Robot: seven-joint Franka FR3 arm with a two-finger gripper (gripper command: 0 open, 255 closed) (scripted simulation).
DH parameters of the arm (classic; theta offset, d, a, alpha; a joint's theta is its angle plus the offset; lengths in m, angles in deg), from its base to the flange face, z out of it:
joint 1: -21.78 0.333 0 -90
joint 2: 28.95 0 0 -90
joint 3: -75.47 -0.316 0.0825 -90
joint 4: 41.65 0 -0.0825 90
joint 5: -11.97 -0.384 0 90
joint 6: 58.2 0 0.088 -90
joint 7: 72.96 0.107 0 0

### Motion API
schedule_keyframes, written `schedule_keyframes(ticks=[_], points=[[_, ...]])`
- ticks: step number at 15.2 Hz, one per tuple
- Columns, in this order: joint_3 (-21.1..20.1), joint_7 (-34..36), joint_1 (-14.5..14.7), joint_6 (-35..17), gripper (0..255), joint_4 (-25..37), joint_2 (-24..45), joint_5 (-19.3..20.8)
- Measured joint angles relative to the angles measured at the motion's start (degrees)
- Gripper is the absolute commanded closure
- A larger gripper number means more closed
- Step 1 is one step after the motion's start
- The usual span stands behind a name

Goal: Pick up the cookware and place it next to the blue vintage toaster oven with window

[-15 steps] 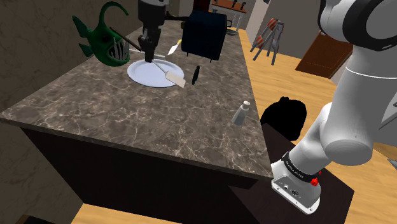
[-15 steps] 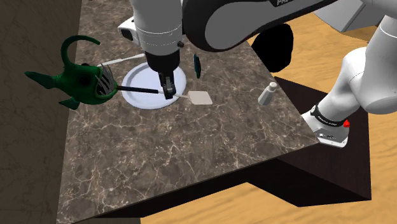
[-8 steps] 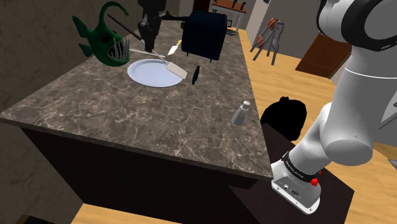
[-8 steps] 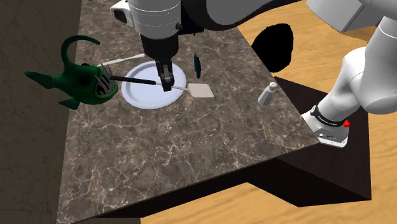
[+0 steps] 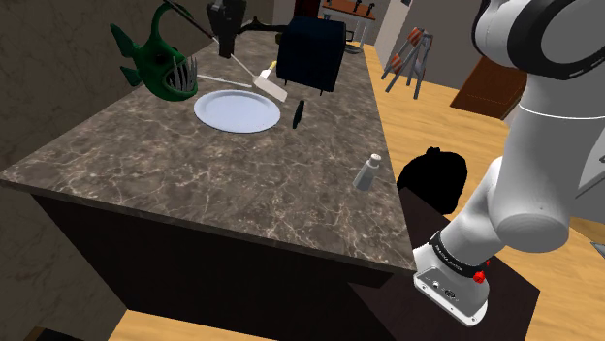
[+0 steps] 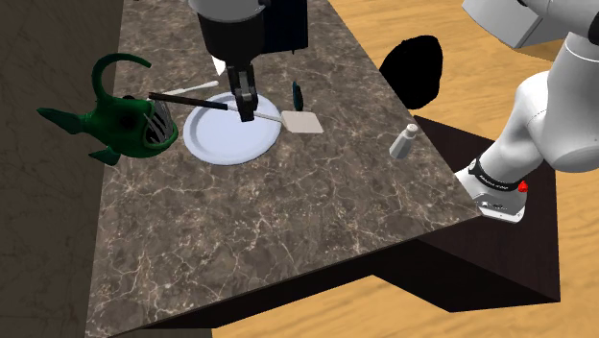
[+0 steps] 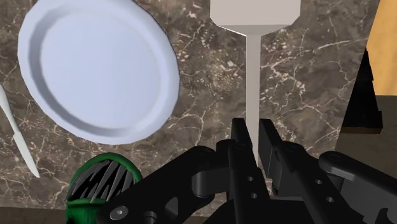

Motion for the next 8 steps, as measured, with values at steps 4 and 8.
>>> schedule_keyframes(ticks=[4,8], points=[[-0.01,0.05,0.60,3.93,255,5.52,1.61,0.45],[0.02,0.12,1.56,8.76,255,12.79,4.07,1.15]])
